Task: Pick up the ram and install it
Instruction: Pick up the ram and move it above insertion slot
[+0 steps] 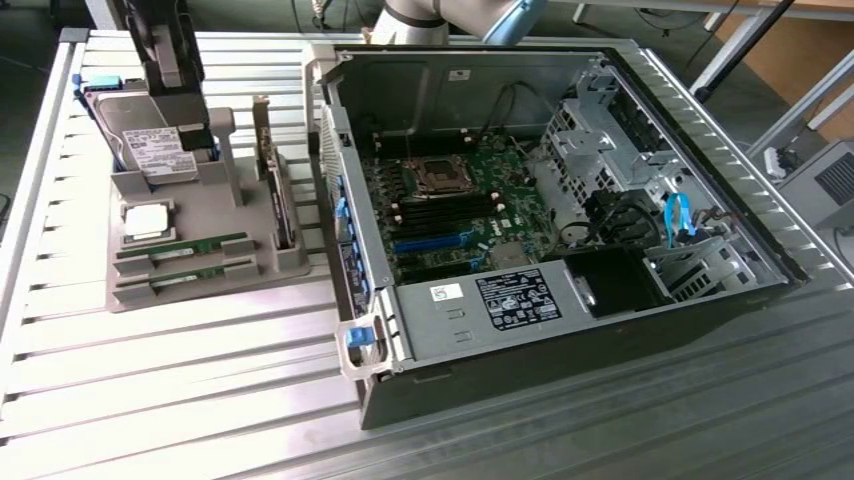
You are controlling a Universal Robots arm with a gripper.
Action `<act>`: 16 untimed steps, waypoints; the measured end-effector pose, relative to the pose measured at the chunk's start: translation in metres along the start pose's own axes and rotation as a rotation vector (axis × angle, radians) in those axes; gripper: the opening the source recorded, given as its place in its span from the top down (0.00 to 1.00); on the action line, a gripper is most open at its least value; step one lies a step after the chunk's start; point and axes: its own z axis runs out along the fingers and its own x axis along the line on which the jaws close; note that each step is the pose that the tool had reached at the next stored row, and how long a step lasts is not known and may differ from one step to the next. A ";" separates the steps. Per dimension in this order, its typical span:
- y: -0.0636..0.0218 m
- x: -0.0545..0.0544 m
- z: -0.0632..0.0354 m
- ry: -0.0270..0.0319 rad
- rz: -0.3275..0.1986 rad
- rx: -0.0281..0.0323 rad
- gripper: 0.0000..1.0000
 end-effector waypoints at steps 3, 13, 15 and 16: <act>0.0003 0.001 0.0002 -0.0332 0.000 0.0047 0.71; 0.0055 0.006 0.0073 -0.1044 0.001 0.0147 0.71; 0.0056 0.007 0.0083 -0.1044 0.001 0.0147 0.71; 0.0056 0.007 0.0101 -0.1044 0.001 0.0147 0.71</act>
